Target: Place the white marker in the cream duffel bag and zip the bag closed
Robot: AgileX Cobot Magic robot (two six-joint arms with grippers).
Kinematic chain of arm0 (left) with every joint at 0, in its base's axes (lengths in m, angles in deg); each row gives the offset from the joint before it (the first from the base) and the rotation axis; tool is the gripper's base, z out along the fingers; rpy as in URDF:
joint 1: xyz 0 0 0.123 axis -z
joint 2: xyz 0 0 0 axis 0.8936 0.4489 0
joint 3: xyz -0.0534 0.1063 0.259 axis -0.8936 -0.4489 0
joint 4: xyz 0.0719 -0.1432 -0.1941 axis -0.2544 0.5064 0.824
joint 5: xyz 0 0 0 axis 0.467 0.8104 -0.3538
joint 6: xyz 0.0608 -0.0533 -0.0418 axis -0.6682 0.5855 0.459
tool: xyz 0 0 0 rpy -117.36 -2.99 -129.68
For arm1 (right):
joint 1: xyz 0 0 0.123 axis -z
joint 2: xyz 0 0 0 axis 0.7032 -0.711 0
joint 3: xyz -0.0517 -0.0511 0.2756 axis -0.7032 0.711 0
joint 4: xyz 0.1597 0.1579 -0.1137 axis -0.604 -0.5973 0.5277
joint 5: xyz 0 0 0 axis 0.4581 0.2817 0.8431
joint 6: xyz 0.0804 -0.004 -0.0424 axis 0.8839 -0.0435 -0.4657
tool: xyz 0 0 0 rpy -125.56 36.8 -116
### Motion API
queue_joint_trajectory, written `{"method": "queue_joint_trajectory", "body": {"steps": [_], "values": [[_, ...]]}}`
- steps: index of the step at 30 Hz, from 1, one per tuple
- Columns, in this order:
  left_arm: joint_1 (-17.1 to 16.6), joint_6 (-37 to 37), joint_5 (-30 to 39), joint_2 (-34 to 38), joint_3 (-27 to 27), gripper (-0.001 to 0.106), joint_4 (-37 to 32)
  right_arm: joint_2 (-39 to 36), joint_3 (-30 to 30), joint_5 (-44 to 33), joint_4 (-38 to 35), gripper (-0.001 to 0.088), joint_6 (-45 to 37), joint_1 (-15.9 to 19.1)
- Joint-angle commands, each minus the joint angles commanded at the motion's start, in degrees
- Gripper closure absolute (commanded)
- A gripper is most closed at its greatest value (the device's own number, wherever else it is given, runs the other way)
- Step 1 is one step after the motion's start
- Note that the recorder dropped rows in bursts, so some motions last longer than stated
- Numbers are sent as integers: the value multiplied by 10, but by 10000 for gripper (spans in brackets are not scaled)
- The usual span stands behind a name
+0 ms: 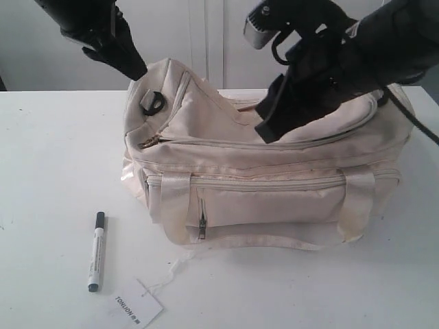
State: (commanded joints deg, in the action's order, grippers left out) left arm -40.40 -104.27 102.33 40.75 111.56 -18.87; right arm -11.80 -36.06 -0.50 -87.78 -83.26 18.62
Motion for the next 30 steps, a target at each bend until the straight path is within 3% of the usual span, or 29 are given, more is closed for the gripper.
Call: {"method": "queue_joint_trajectory", "body": {"steps": [3, 5, 18, 22, 26, 30], "values": [[0, 1, 0, 0, 0, 1051, 16, 3, 0, -33, 24, 826, 41, 14], [0, 5, 0, 0, 0, 1053, 31, 5, -1, -45, 24, 868, 67, 30], [2, 26, 0, -43, 0, 1053, 21, 5, -1, -50, 18, 868, 327, 165], [7, 27, 0, -60, 0, 1053, -22, 5, -1, -50, 10, 868, 374, 198], [28, 41, 0, -79, -19, 1053, -82, -2, -1, -41, -63, 770, 386, 222], [67, 52, -101, -131, -107, 1053, -136, -10, -1, -23, -108, 643, 399, 228]]}}
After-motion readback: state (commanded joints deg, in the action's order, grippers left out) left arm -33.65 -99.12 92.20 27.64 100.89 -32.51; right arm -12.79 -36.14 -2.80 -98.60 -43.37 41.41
